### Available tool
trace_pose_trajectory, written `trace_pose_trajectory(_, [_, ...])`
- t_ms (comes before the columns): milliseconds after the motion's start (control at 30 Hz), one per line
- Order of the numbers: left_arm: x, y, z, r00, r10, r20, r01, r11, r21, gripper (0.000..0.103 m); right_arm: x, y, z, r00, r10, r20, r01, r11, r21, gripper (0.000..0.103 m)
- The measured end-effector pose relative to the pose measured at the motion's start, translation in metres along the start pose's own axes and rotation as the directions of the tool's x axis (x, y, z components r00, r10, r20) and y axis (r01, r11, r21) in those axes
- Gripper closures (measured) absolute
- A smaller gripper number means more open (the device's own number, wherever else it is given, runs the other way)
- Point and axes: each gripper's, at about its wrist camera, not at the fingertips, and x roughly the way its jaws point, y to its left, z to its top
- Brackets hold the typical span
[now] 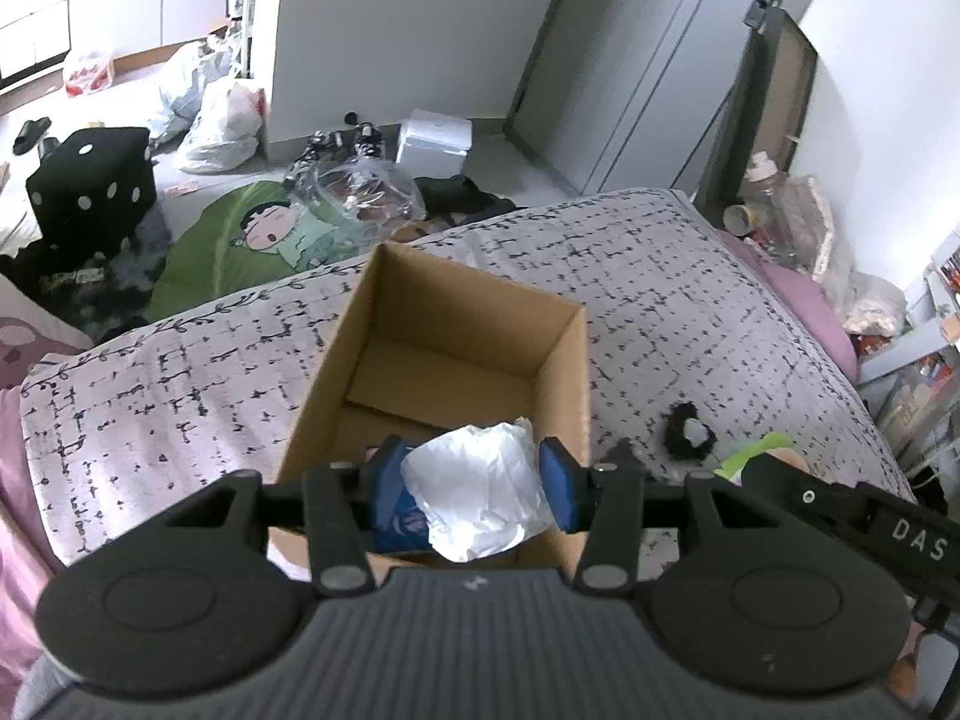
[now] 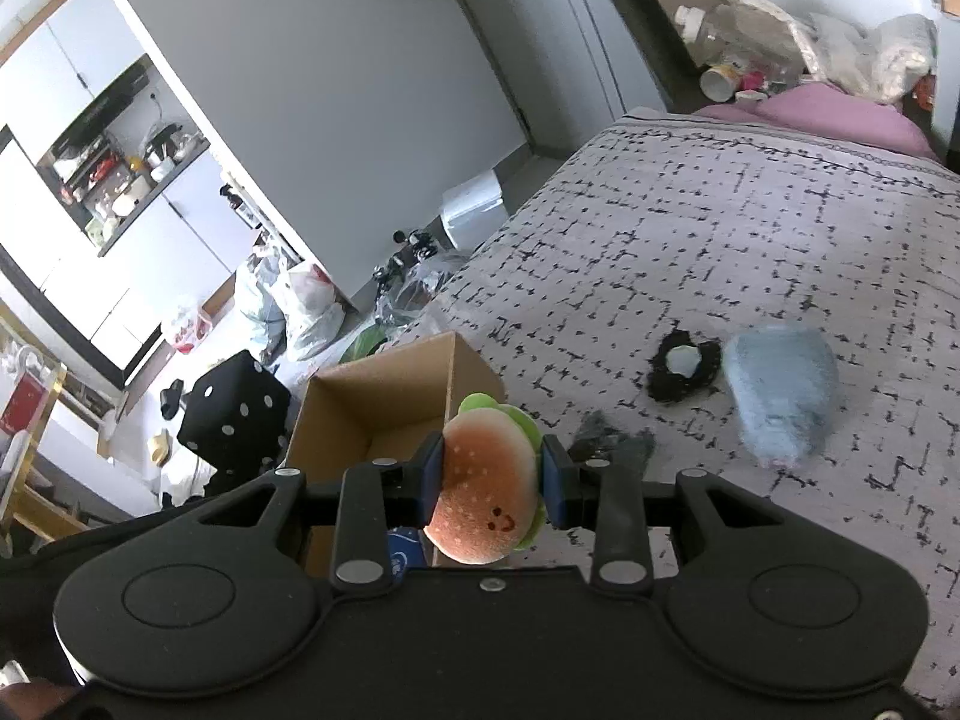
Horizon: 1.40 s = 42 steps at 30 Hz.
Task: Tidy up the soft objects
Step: 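Lift and carry the white bag and burger plush over the cardboard box, then open the left gripper over the box while the right gripper holds the burger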
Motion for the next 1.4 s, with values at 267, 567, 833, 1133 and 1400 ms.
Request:
trace_pose_trajectory(267, [0.017, 0.02, 0.013, 1.0, 0.017, -0.011, -0.017, 1.0, -0.014, 0.056, 0.016, 0.02, 0.004, 1.0, 0.008, -0.024, -0.008, 1.0, -0.012, 0.07])
trace_pose_trajectory(567, [0.038, 0.032, 0.034, 1.0, 0.013, -0.025, -0.013, 0.999, -0.034, 0.056, 0.038, 0.04, 0.008, 0.999, 0.016, -0.051, -0.017, 0.999, -0.031, 0.07])
trace_pose_trajectory(833, [0.066, 0.036, 0.045, 0.998, -0.003, -0.069, 0.0, 0.999, -0.039, 0.055, 0.054, 0.054, 0.011, 0.997, -0.002, -0.081, -0.003, 0.998, -0.06, 0.07])
trace_pose_trajectory(1133, [0.09, 0.033, 0.049, 0.994, 0.002, -0.109, -0.004, 1.0, -0.019, 0.053, 0.058, 0.054, 0.016, 0.997, -0.026, -0.078, 0.022, 0.999, -0.05, 0.07])
trace_pose_trajectory(1400, [0.083, 0.041, 0.053, 0.992, -0.041, -0.122, 0.032, 0.997, -0.076, 0.036, 0.06, 0.05, 0.014, 0.996, -0.037, -0.078, 0.034, 0.999, -0.042, 0.07])
